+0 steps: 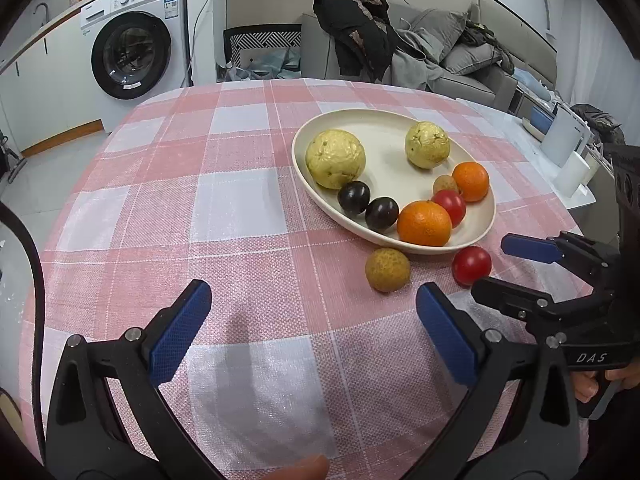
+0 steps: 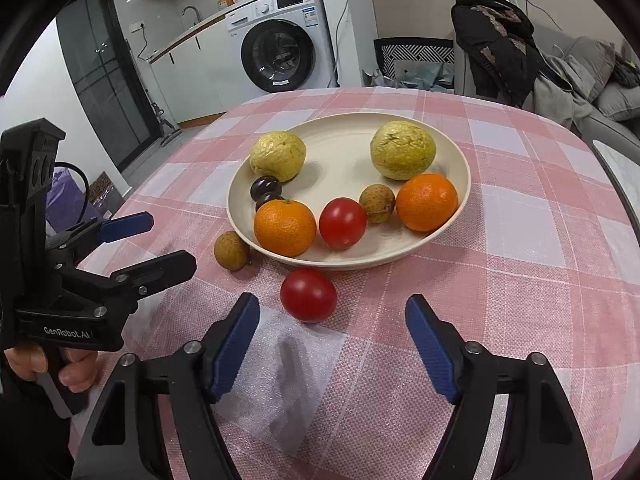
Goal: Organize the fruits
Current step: 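Move the right tool to the last tomato while the left tool approaches the brown fruit, then grasp the last tomato with the right tool while the left tool grasps the brown fruit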
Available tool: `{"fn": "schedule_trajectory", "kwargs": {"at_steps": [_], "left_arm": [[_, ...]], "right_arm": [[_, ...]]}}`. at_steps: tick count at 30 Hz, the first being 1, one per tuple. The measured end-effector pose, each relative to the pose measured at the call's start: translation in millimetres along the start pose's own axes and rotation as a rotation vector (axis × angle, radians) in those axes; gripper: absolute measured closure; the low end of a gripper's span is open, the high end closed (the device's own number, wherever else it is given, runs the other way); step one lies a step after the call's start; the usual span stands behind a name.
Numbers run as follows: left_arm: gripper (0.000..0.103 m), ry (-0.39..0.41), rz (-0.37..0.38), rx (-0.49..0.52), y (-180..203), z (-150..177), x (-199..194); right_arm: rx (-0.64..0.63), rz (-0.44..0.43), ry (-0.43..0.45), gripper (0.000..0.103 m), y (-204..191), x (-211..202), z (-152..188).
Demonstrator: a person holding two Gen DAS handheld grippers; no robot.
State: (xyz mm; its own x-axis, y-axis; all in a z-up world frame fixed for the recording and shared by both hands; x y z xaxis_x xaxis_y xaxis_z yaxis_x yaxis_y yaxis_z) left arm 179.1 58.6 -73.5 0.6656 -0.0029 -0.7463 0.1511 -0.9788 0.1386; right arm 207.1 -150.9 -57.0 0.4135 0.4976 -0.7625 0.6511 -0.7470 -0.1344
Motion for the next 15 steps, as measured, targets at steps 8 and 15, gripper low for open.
{"fn": "schedule_trajectory", "kwargs": {"at_steps": [8,15], "left_arm": [[0.001,-0.014,0.003,0.006,1,2,3],[0.001,-0.029,-0.001,0.014,4,3,8]], "right_arm": [[-0.051,-0.024,-0.019,0.048,-12,7,1],[-0.070,-0.012,-0.026,0.051,-18,14,-2]]}}
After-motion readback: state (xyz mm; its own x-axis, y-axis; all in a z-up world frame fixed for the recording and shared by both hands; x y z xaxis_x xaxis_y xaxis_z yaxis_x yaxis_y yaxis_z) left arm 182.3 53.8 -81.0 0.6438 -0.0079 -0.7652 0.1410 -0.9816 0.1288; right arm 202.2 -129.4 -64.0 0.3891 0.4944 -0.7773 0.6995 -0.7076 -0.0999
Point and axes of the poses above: each gripper's, at about its wrist camera, not at the fingertips, and x roughly the way its jaws point, y to its right, z to its underside, the point moved 4 cm from there along x, roughly the way its jaws point, and after that the axes turned 3 degrees about -x, right-handed, at the moved point
